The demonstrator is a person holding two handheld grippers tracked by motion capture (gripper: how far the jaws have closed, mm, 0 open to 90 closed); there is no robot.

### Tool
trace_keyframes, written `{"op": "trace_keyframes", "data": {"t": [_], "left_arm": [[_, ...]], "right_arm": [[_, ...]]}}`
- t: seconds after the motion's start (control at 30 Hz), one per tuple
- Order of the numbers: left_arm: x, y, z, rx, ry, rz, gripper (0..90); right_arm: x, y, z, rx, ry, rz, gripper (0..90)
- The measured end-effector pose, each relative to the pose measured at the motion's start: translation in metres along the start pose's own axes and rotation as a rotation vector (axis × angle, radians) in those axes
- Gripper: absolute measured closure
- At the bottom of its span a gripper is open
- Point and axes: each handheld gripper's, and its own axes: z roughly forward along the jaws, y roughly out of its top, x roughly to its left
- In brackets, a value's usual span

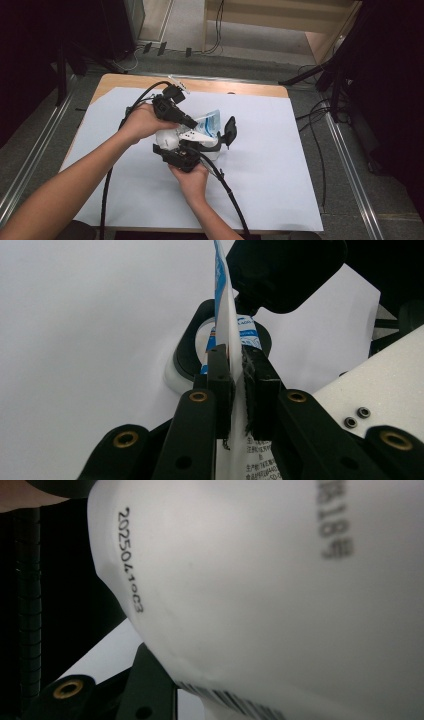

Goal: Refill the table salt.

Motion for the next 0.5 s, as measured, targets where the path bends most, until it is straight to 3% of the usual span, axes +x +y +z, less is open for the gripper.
{"op": "trace_keyframes", "data": {"t": [0.5], "left_arm": [[-0.0004,0.0008,-0.0019,-0.005,0.005,0.001,84.9]], "right_arm": [[-0.0002,0.0007,-0.0003,-0.004,0.010,0.013,64.5]]}}
